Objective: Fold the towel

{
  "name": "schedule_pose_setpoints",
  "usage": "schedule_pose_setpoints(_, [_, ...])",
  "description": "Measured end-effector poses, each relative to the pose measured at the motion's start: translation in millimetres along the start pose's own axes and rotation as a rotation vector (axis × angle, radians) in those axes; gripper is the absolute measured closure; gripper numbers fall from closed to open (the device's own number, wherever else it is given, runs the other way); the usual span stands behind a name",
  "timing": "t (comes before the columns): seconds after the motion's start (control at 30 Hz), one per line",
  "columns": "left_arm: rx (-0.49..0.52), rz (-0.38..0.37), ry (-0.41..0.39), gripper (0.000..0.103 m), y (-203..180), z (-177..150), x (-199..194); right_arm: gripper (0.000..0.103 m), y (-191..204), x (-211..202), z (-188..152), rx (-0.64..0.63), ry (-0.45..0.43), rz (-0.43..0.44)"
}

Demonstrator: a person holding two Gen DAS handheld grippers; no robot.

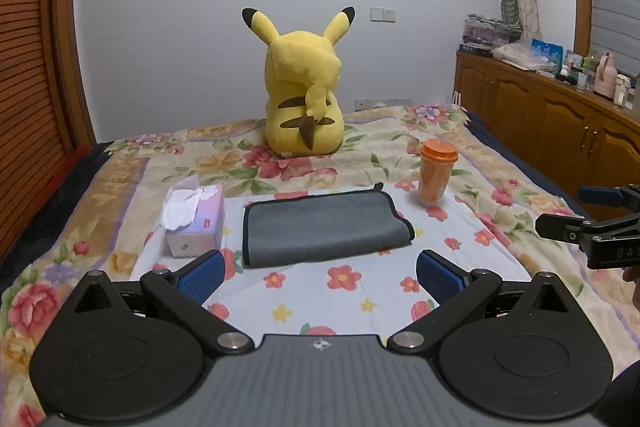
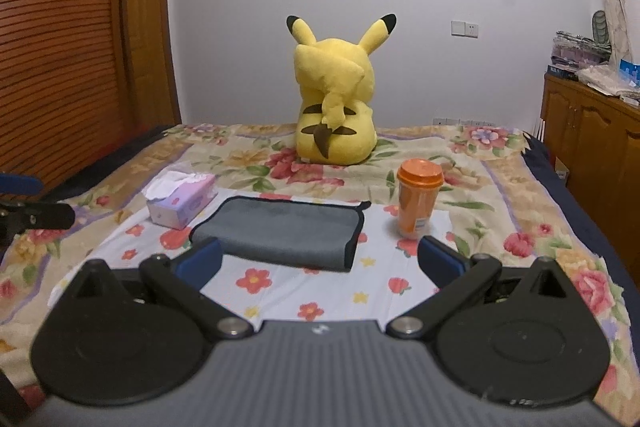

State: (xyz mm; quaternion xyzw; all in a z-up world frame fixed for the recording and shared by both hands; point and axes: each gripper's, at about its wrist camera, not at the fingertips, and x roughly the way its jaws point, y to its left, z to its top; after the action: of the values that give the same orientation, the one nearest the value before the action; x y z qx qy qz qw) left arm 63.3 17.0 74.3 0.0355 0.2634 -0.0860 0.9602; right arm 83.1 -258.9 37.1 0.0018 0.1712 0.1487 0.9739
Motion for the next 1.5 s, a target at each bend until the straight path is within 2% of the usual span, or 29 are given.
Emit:
schedule_pose_setpoints(0.43, [-0.011, 0.002, 0.047, 0.0, -13, -44, 2, 0.0, 13, -14, -32, 0.007, 0.03, 0.017])
schedule_pose_setpoints(0.9, [-0.045, 0.0, 0.111, 0.0, -18, -86, 21, 0.0, 23, -6, -69, 0.019, 0.084, 0.024])
schedule_pose_setpoints(1.5, [-0.061, 0.054, 0.122, 0.0, -12, -100, 32, 0.0, 20, 10, -88, 0.027, 0.129, -0.04])
